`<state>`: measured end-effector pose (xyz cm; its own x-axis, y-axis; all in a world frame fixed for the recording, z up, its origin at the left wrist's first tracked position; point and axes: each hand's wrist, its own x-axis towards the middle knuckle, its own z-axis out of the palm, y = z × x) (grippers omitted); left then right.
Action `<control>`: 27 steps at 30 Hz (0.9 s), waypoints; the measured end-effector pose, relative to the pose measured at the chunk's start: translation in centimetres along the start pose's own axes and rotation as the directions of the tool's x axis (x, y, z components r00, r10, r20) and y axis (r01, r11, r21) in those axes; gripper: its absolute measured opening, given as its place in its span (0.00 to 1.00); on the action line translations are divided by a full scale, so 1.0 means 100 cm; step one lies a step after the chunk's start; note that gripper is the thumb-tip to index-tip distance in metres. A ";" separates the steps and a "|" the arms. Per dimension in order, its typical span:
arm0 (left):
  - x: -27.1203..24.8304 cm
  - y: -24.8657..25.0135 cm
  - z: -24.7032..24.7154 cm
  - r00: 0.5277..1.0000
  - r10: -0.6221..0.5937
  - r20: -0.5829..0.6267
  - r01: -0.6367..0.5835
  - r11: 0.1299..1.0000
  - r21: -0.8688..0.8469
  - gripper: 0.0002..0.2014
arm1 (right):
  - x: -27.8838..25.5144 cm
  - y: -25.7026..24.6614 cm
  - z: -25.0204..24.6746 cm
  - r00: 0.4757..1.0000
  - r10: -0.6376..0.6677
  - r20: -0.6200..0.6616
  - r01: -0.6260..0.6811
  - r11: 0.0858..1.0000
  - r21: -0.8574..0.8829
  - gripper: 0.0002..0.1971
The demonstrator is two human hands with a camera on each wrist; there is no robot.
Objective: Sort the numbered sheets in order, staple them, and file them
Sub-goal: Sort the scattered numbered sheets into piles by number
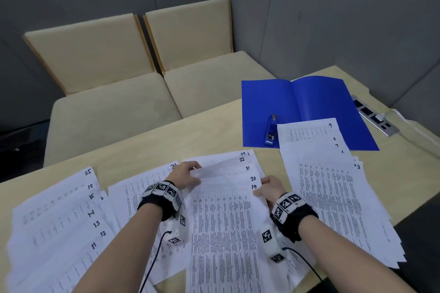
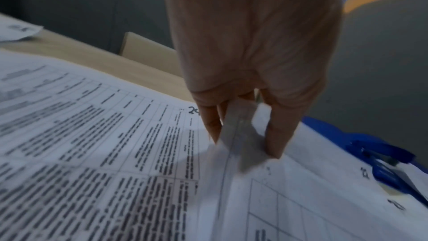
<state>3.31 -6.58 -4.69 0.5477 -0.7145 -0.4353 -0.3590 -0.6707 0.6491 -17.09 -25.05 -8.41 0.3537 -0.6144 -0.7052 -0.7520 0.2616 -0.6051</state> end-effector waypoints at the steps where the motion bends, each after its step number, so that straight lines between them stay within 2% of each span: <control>1: -0.001 0.001 -0.001 1.000 0.009 0.020 -0.009 1.000 0.015 0.09 | -0.005 -0.004 0.000 1.000 -0.029 0.000 0.029 0.999 -0.031 0.18; 4: -0.003 0.000 -0.002 0.999 0.003 0.037 -0.003 1.000 -0.003 0.12 | -0.007 -0.006 -0.002 0.997 -0.076 0.019 0.078 0.988 -0.130 0.16; 6: -0.005 0.002 -0.003 0.998 0.005 0.059 -0.003 1.000 -0.020 0.13 | -0.006 -0.005 -0.003 0.997 -0.059 0.041 0.066 0.982 -0.180 0.12; 8: -0.006 0.005 -0.006 0.996 0.013 0.089 -0.011 1.000 -0.017 0.11 | -0.006 -0.003 -0.004 0.997 -0.056 0.058 0.068 0.970 -0.232 0.18; 10: -0.003 0.009 -0.007 0.993 0.018 0.119 -0.015 1.000 -0.025 0.08 | -0.007 -0.002 -0.005 0.995 -0.096 0.010 0.094 0.950 -0.298 0.14; 12: 0.002 0.015 -0.005 0.997 0.018 0.070 -0.018 1.000 -0.006 0.05 | -0.012 0.000 -0.005 0.985 -0.152 -0.078 0.113 0.925 -0.364 0.09; 13: 0.006 0.018 -0.001 1.000 0.020 -0.004 -0.020 0.999 0.041 0.07 | -0.014 0.001 -0.005 0.978 -0.175 -0.110 0.121 0.918 -0.378 0.11; 16: 0.019 0.022 0.012 0.968 0.094 -0.233 -0.017 0.949 0.316 0.20 | -0.019 0.006 -0.003 0.977 -0.173 -0.128 0.124 0.940 -0.318 0.15; 18: 0.026 0.023 0.018 0.957 0.155 -0.246 -0.011 0.864 0.503 0.23 | -0.021 0.009 -0.004 0.973 -0.185 -0.138 0.140 0.948 -0.284 0.14; 20: 0.029 0.022 0.021 0.955 0.170 -0.244 0.006 0.810 0.587 0.21 | -0.023 0.009 -0.007 0.971 -0.217 -0.100 0.186 0.949 -0.256 0.14; 24: 0.031 0.020 0.023 0.945 0.204 -0.255 -0.014 0.805 0.593 0.14 | -0.022 0.013 -0.011 0.967 -0.253 -0.017 0.246 0.954 -0.172 0.11; 26: 0.030 0.019 0.019 0.943 0.222 -0.249 -0.068 0.858 0.509 0.08 | -0.020 0.017 -0.011 0.960 -0.278 0.011 0.277 0.953 -0.125 0.05; 27: 0.029 0.018 0.015 0.939 0.229 -0.258 -0.097 0.892 0.441 0.05 | -0.019 0.019 -0.011 0.957 -0.288 0.025 0.289 0.951 -0.105 0.07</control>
<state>3.13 -10.13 -5.69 0.6267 -0.7729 -0.0991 -0.7064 -0.6172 0.3464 -19.86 -24.19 -7.81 0.5694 -0.6449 -0.5098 -0.6715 -0.0072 -0.7410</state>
